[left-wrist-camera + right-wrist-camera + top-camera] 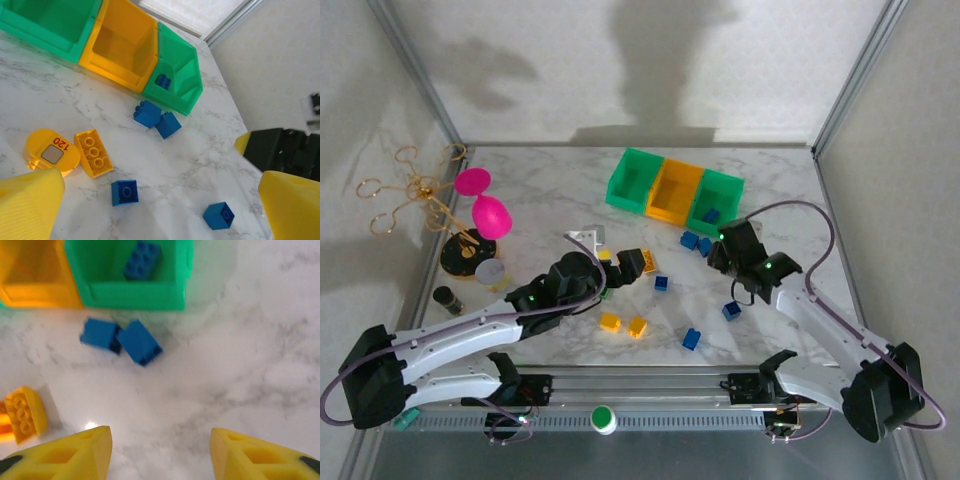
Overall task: Sort the legos into containers by color
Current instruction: Pick up the lego from the bottom-right of the table.
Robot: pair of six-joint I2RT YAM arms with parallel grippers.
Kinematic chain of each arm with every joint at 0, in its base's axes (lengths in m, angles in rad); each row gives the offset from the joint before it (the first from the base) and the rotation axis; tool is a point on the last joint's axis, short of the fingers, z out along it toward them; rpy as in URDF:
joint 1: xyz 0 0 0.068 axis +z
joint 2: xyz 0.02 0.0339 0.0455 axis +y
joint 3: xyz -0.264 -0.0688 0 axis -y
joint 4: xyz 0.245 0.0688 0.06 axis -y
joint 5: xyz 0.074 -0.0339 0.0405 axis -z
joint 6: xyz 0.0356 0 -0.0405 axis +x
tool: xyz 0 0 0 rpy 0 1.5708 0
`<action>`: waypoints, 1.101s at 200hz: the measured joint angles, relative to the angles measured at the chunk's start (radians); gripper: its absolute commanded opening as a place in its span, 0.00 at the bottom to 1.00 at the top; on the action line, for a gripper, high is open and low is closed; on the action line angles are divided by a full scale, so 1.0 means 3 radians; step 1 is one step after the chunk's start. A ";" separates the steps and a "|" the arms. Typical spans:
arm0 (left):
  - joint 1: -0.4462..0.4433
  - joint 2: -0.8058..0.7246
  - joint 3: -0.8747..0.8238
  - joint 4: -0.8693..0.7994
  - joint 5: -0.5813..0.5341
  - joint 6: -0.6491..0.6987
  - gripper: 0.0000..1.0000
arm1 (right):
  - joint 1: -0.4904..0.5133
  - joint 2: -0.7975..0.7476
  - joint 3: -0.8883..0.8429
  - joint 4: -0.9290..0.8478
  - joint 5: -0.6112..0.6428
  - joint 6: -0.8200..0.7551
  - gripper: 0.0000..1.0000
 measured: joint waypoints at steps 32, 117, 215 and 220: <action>-0.0116 -0.0041 -0.0027 -0.0039 -0.0075 -0.0048 0.99 | 0.0127 -0.0223 -0.0237 -0.0303 0.0010 0.0408 0.68; -0.0170 -0.0032 -0.0028 -0.0092 -0.0139 -0.0076 0.99 | 0.0402 -0.0455 -0.0697 -0.0661 0.0034 0.1408 0.75; -0.0170 -0.0032 -0.0028 -0.0193 -0.0188 -0.0037 0.99 | 0.0418 0.0122 -0.0820 -0.0019 0.0013 0.1696 0.62; -0.0170 -0.0032 -0.0027 -0.0197 -0.0198 -0.0036 0.99 | 0.0418 0.0164 -0.0806 -0.0009 0.0015 0.1692 0.61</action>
